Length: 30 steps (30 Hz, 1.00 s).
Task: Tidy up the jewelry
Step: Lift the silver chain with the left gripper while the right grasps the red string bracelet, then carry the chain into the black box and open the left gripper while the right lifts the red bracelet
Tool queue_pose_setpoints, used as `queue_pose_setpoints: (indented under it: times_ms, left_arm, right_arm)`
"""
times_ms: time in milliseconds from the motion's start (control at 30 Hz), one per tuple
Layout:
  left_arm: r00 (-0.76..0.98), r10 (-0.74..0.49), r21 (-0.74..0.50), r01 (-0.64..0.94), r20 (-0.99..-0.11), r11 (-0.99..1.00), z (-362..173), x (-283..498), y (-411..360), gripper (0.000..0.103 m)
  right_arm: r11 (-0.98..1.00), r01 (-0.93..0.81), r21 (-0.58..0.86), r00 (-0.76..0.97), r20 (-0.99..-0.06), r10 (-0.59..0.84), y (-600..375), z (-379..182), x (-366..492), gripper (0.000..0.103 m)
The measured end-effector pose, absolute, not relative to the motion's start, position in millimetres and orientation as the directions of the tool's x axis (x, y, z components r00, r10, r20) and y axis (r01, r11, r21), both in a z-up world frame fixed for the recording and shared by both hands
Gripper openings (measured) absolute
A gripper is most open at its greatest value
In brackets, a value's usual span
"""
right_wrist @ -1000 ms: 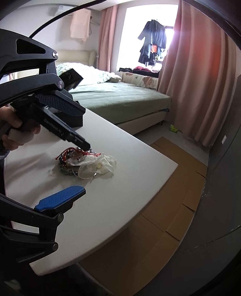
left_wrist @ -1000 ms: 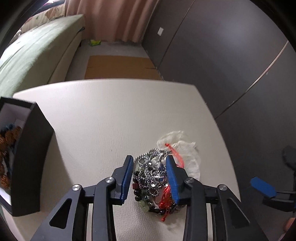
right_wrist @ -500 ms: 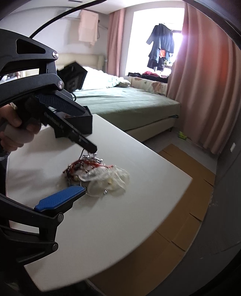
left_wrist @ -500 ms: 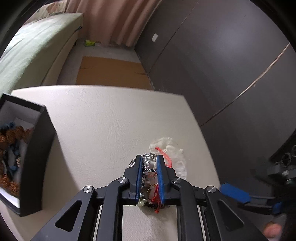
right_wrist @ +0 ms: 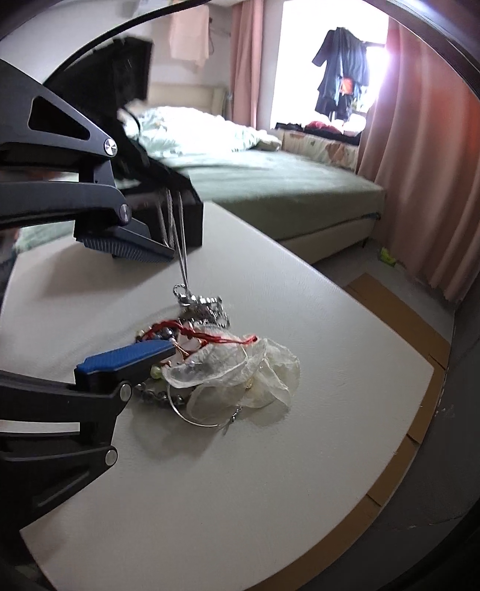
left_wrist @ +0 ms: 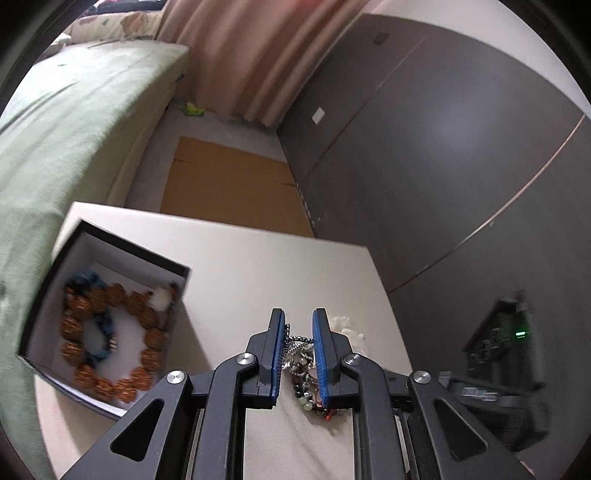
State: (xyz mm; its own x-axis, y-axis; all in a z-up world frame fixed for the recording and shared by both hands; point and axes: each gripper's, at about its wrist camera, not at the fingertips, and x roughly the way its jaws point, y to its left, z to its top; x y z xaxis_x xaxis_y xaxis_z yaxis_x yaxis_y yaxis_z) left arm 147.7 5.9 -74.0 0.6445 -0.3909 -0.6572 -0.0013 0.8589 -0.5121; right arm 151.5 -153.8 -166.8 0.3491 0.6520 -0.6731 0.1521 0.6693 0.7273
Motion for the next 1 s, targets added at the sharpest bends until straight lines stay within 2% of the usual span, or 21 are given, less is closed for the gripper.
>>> queue_pose_setpoints:
  times_ms: [67,133,167,200,333,667,833,1000]
  left_arm:
    - [0.657,-0.391,-0.519,0.000,-0.644,0.855,-67,144,13,0.015]
    - [0.673,-0.389,-0.523,0.003,-0.630,0.852,-59,139,20,0.015]
    - [0.681,-0.385,-0.522,0.005,-0.622,0.853,-54,136,23,0.015]
    - [0.687,-0.384,-0.523,0.007,-0.616,0.852,-51,135,22,0.015]
    - [0.707,-0.375,-0.520,0.012,-0.599,0.854,-39,128,29,0.015]
    - [0.752,-0.344,-0.504,0.018,-0.563,0.863,-3,110,34,0.015]
    - [0.776,-0.306,-0.445,0.037,-0.551,0.895,32,105,27,0.015]
    - [0.800,-0.277,-0.392,0.057,-0.533,0.918,66,103,18,0.015]
  right_arm:
    - [0.690,0.160,0.705,0.341,-0.696,0.632,-151,-172,157,0.044]
    - [0.712,0.163,0.683,0.328,-0.719,0.613,-145,-178,163,0.036]
    - [0.720,0.161,0.674,0.322,-0.726,0.608,-143,-180,165,0.025]
    - [0.728,0.161,0.667,0.319,-0.733,0.601,-142,-182,167,0.008]
    - [0.740,0.158,0.654,0.370,-0.734,0.570,-147,-172,161,0.008]
    - [0.665,0.036,0.746,0.439,-0.610,0.660,-161,-128,144,0.008]
    - [0.625,-0.021,0.780,0.457,-0.549,0.700,-160,-113,141,0.008]
    - [0.601,-0.027,0.798,0.454,-0.526,0.719,-156,-112,143,0.008]
